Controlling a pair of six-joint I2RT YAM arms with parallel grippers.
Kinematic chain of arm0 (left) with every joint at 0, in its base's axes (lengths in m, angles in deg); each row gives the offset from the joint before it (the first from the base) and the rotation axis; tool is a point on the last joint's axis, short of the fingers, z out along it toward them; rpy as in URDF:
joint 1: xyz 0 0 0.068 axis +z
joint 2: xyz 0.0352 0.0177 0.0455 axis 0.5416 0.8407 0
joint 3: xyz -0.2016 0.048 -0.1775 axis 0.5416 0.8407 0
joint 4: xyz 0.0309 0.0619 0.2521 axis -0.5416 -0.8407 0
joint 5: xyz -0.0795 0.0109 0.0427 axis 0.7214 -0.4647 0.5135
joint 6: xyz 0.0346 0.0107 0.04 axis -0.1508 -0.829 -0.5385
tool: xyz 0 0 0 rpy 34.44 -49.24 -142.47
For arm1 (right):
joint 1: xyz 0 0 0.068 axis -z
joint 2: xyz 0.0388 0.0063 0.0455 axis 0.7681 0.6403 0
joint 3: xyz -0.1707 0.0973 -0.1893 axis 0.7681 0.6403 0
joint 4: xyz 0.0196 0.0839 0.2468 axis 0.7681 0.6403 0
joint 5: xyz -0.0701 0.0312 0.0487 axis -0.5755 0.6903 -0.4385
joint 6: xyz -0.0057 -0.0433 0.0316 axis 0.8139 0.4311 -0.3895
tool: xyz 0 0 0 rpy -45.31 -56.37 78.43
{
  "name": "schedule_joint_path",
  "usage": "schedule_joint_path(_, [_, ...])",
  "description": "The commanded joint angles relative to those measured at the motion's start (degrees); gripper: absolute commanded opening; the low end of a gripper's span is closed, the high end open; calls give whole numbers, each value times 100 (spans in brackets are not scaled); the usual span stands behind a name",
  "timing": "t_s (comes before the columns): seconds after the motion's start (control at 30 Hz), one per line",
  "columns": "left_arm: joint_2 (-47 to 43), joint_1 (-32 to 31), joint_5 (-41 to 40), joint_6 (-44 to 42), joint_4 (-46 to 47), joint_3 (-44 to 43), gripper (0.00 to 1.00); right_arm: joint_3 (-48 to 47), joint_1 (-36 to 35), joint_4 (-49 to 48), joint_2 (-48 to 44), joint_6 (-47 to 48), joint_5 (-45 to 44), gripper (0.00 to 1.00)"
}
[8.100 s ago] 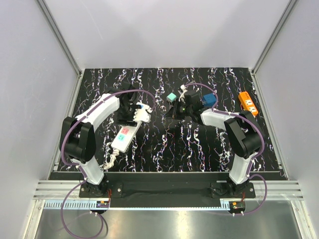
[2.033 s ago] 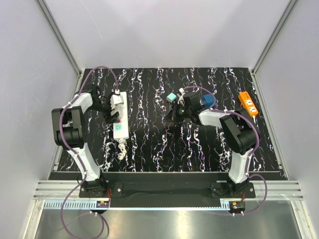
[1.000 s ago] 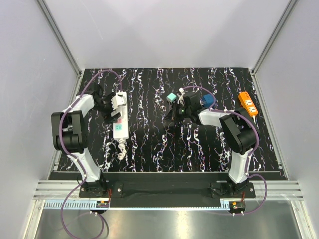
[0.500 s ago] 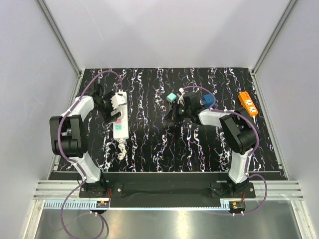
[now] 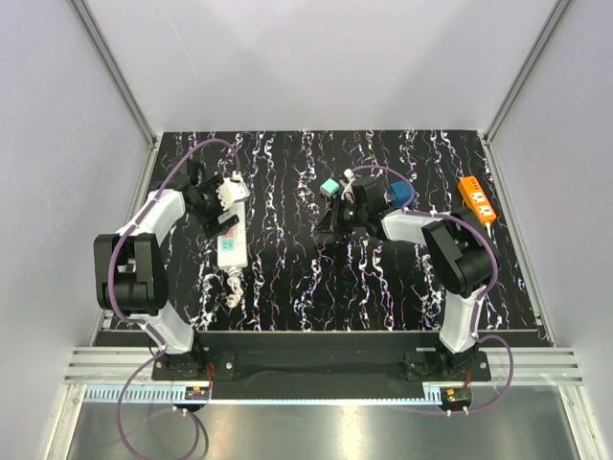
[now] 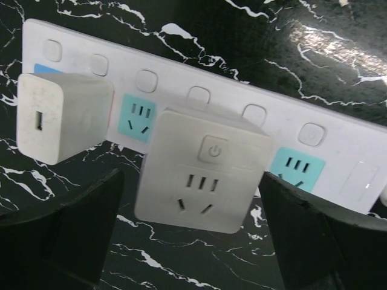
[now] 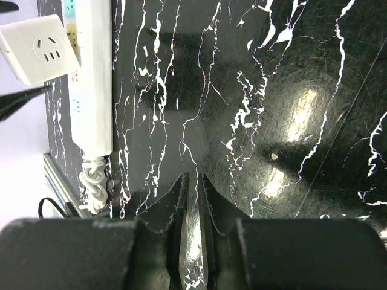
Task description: Insert the plug
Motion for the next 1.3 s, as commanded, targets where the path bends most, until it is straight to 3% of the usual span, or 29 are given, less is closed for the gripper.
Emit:
schedule_joint_path(0.0, [-284,-99,-301,349,103,167,99,-67,30,-97,-316,103,101,17])
schedule_joint_path(0.43, [-943,-126,-986,735,278,273,99,-5,30,17,-597,209,57,17])
schedule_joint_path(0.63, [-1119,-546,-1855,1394,323,27,99,39,39,44,-729,226,39,17])
schedule_joint_path(0.77, [-1496,-907,-2023,1675,445,-26,99,74,30,79,-861,252,-22,17])
schedule_joint_path(0.83, [-1673,-1082,-2391,2236,603,-175,99,74,39,114,-914,305,-48,17])
schedule_joint_path(0.93, [-1524,-1206,-4144,3414,561,-911,99,30,22,315,-958,472,-189,17])
schedule_joint_path(0.97, [-1445,-1198,-4186,3538,212,-1140,99,13,48,368,-967,507,-233,17])
schedule_joint_path(1.07, [-1663,-1041,-3592,4039,382,-1283,99,4,39,448,-1002,525,-339,17])
schedule_joint_path(1.1, [-1690,-926,-3319,4623,419,-1353,99,-14,39,483,-1019,499,-304,17])
schedule_joint_path(1.2, [-1594,-347,-1967,5846,358,-1581,99,100,39,597,-1107,472,-399,17])
schedule_joint_path(1.27, [-1506,-318,-841,5834,192,-1573,99,240,39,668,-1230,472,-479,17])
